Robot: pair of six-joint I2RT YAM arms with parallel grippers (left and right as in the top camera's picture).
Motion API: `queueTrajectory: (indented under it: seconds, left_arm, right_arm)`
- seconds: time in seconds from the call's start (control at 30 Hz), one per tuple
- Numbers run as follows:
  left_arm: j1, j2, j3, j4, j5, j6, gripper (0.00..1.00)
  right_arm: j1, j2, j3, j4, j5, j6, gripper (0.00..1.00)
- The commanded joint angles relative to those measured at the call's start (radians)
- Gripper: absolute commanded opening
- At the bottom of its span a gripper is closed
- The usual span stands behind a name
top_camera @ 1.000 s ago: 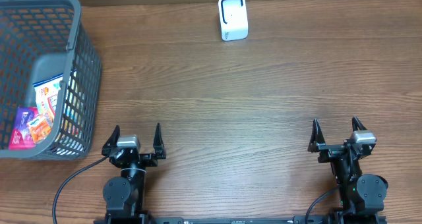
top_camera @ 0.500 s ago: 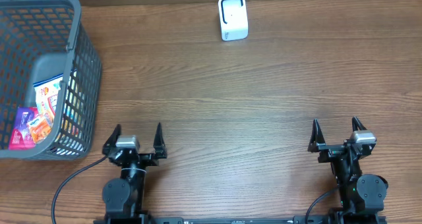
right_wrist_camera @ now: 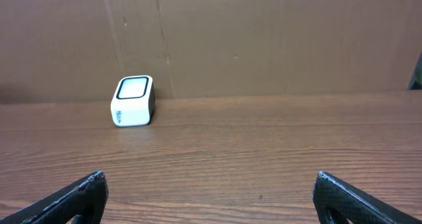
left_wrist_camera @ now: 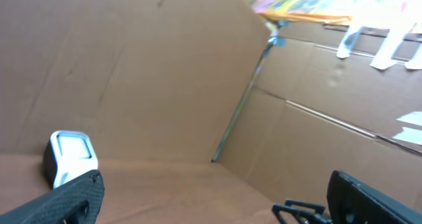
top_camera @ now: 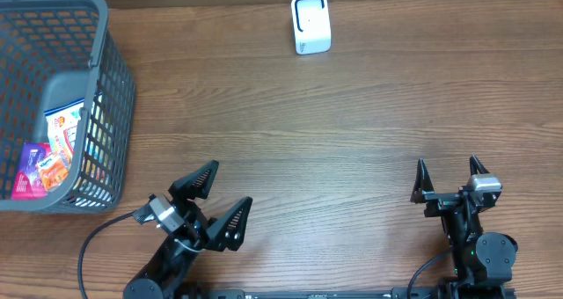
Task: Scan the item barcode
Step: 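Swing the left gripper left and reach into the grey basket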
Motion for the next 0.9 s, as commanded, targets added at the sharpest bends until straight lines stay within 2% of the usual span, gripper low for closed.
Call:
queueTrajectory:
  seconds: [0.0, 0.03, 0.1, 0.17, 0.27, 0.33, 0.43, 0.5, 0.57, 0.6, 0.7, 0.77, 0.87]
  left_arm:
    - [0.000, 0.006, 0.207, -0.257, -0.064, 0.225, 1.00]
    - [0.000, 0.034, 0.322, -0.480, -0.186, 0.305, 1.00]
    - [0.000, 0.133, 0.541, -0.820, -0.379, 0.364, 1.00]
    - [0.000, 0.177, 0.624, -0.874, -0.388, 0.378, 1.00]
    - [0.000, 0.209, 0.701, -0.863, -0.388, 0.391, 1.00]
    - [0.000, 0.217, 0.748, -0.837, -0.372, 0.475, 1.00]
    - [0.001, 0.273, 0.835, -0.891, -0.437, 0.500, 1.00]
    - [0.001, 0.373, 0.945, -1.015, -0.496, 0.480, 1.00]
    - [0.001, 0.550, 1.131, -1.219, -0.510, 0.494, 1.00]
    - [0.000, 0.672, 1.257, -1.339, -0.494, 0.528, 1.00]
    - [0.000, 0.885, 1.493, -1.526, -0.426, 0.603, 1.00]
    - [0.000, 0.987, 1.617, -1.580, -0.443, 0.629, 1.00]
    - [0.008, 1.114, 1.784, -1.628, -0.626, 0.540, 1.00]
  right_arm:
    - [-0.002, -0.008, -0.010, 0.007, -0.005, 0.004, 1.00]
    - [-0.002, -0.008, -0.010, 0.006, -0.005, 0.004, 1.00]
    - [-0.002, -0.008, -0.010, 0.007, -0.005, 0.004, 1.00]
    - [-0.002, -0.008, -0.010, 0.007, -0.005, 0.004, 1.00]
    - [-0.002, -0.008, -0.010, 0.007, -0.005, 0.004, 1.00]
    - [-0.002, -0.008, -0.010, 0.007, -0.005, 0.004, 1.00]
    - [-0.002, -0.008, -0.010, 0.007, -0.005, 0.004, 1.00]
    - [-0.002, -0.008, -0.010, 0.007, -0.005, 0.004, 1.00]
    - [-0.002, -0.008, -0.010, 0.007, -0.005, 0.004, 1.00]
    - [-0.002, -0.008, -0.010, 0.007, -0.005, 0.004, 1.00]
    - [-0.002, -0.008, -0.010, 0.006, -0.005, 0.004, 1.00]
    - [-0.002, -0.008, -0.010, 0.007, -0.005, 0.004, 1.00]
    - [-0.002, -0.008, -0.010, 0.007, -0.005, 0.004, 1.00]
